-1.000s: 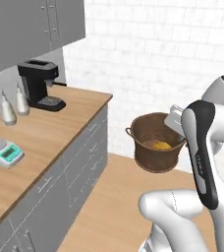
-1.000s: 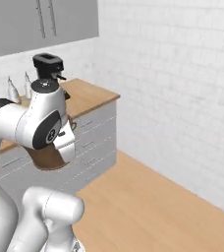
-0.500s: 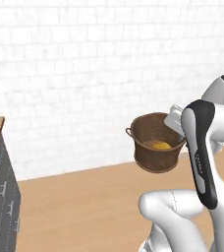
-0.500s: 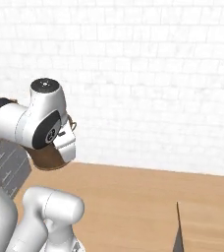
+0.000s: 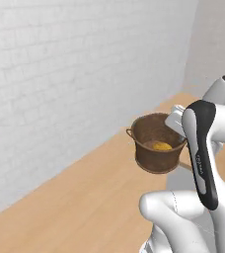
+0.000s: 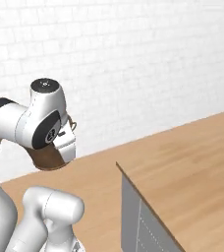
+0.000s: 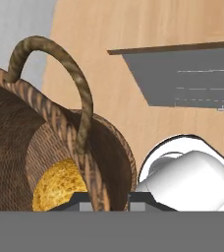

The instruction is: Open the cabinet, pick up the bread from the cabinet and place it in the basket. Then move the basket to the dining counter.

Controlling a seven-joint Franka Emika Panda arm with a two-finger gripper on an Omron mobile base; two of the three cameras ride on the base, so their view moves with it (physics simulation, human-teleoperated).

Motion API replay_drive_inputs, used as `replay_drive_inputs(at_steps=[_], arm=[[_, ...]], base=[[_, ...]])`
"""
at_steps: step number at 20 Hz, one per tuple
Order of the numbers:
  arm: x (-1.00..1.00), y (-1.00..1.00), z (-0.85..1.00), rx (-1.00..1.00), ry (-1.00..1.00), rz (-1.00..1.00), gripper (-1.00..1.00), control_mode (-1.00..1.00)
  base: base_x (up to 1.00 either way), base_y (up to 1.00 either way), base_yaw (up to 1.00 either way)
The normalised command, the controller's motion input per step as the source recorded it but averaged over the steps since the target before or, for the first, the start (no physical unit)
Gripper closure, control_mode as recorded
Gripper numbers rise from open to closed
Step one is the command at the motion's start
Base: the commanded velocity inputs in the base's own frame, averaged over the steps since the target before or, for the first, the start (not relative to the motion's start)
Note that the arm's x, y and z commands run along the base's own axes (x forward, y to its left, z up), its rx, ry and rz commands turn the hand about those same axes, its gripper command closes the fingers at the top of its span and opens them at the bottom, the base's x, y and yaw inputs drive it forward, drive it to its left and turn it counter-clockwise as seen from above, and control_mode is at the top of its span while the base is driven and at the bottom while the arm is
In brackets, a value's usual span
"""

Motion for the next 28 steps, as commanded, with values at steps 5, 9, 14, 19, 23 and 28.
replay_drive_inputs(at_steps=[5, 9, 14, 19, 23, 28], arm=[[0.00, 0.00, 0.00, 0.00, 0.00, 0.00, 1.00, 1.00], [0.00, 0.00, 0.00, 0.00, 0.00, 0.00, 1.00, 1.00], [0.00, 0.00, 0.00, 0.00, 0.00, 0.00, 1.00, 1.00], [0.00, 0.00, 0.00, 0.00, 0.00, 0.00, 1.00, 1.00], [0.00, 0.00, 0.00, 0.00, 0.00, 0.00, 1.00, 1.00], [0.00, 0.00, 0.00, 0.00, 0.00, 0.00, 1.00, 1.00]], base=[[-0.19, -0.02, -0.90], [-0.10, -0.01, -0.89], [0.00, 0.00, -0.67], [0.00, 0.00, -0.50], [0.28, 0.45, -0.24], [0.05, 0.69, -0.01]])
